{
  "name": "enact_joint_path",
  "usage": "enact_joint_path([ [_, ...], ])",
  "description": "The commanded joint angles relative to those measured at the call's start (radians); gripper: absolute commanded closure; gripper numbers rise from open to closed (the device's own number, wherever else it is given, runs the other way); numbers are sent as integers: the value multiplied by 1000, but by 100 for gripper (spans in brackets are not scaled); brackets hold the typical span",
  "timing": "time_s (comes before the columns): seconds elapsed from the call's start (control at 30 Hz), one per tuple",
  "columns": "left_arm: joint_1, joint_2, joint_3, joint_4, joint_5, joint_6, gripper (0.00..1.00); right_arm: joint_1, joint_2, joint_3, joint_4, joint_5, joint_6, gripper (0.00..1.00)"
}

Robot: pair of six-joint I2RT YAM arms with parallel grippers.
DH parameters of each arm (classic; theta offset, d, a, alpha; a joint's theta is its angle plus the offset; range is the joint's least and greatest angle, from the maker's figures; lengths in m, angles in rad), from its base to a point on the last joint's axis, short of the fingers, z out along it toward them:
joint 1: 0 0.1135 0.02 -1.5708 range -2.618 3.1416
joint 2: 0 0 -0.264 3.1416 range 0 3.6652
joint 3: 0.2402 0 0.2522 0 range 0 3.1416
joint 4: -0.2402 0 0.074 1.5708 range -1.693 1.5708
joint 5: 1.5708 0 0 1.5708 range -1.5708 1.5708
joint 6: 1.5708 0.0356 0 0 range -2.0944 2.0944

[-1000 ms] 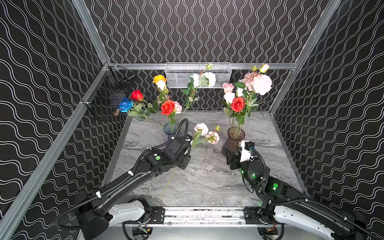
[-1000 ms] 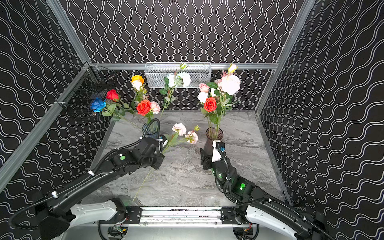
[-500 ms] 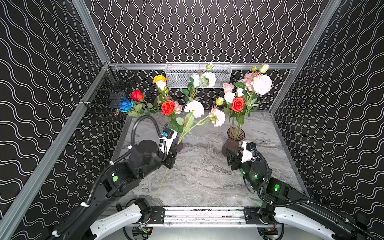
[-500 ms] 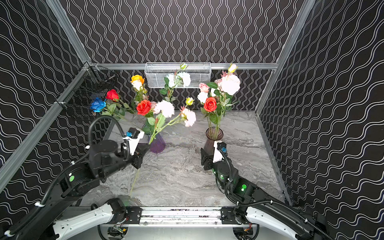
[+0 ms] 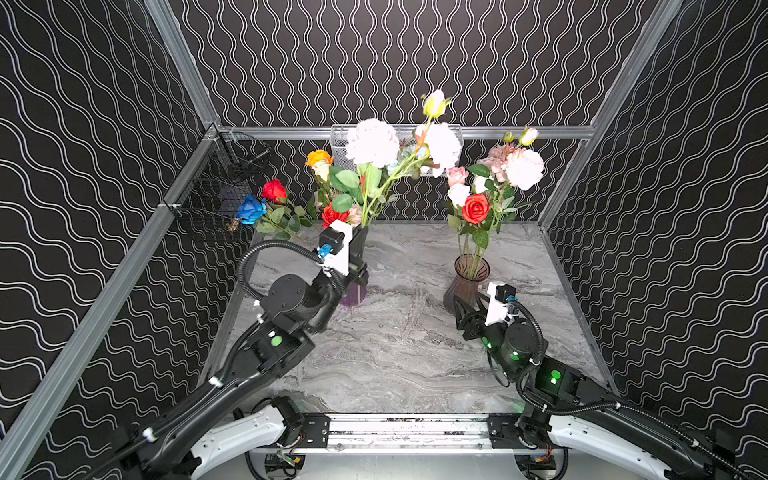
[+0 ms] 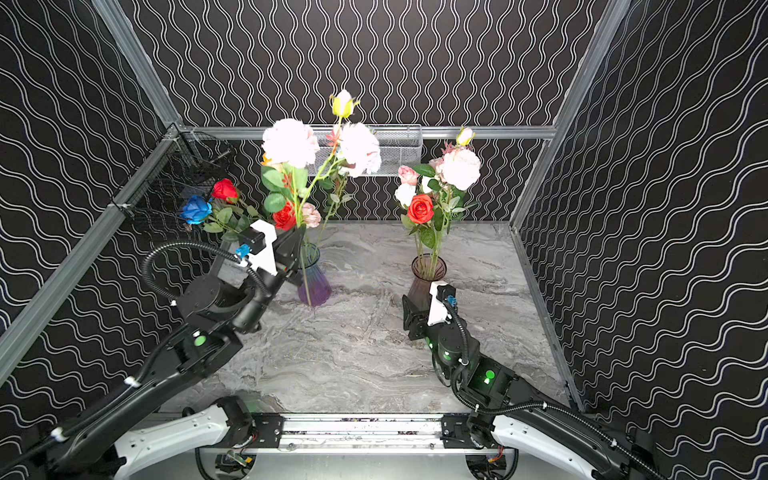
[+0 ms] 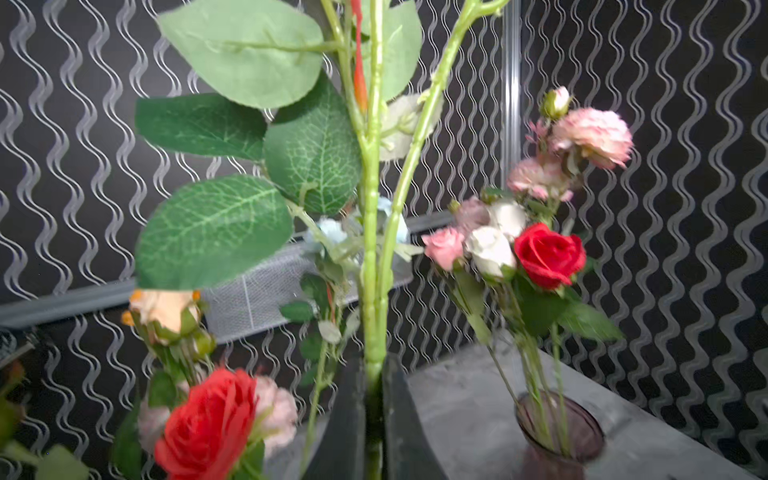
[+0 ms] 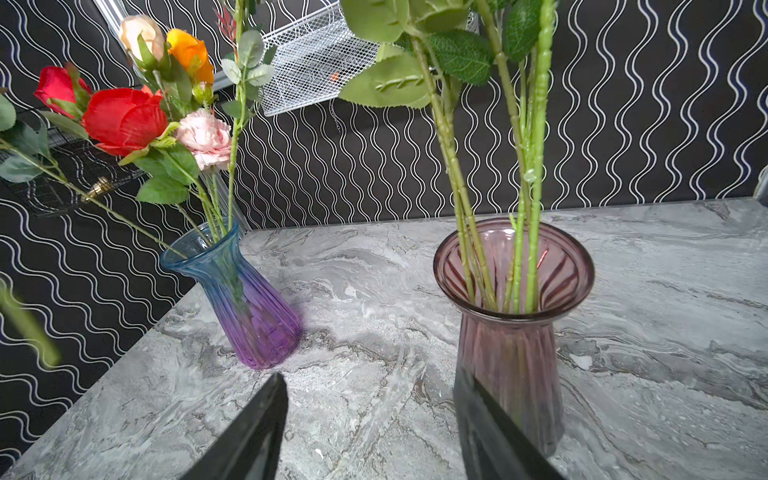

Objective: Arrange the flowers into the vase
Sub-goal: 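Raise the pink rose high over the blue-purple vase with the left gripper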

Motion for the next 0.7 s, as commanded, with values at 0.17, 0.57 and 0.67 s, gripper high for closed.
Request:
enact_joint_path([
  [0.17, 220, 169, 140, 313, 18, 62, 100, -1, -11, -5, 29, 2, -3, 35],
  [0.57, 419, 233, 102, 255, 95, -172, 100, -1, -5, -1, 25, 5, -8, 35],
  [0.67, 426, 213, 52, 261, 87, -186, 100, -2, 4, 1, 27, 5, -6, 35],
])
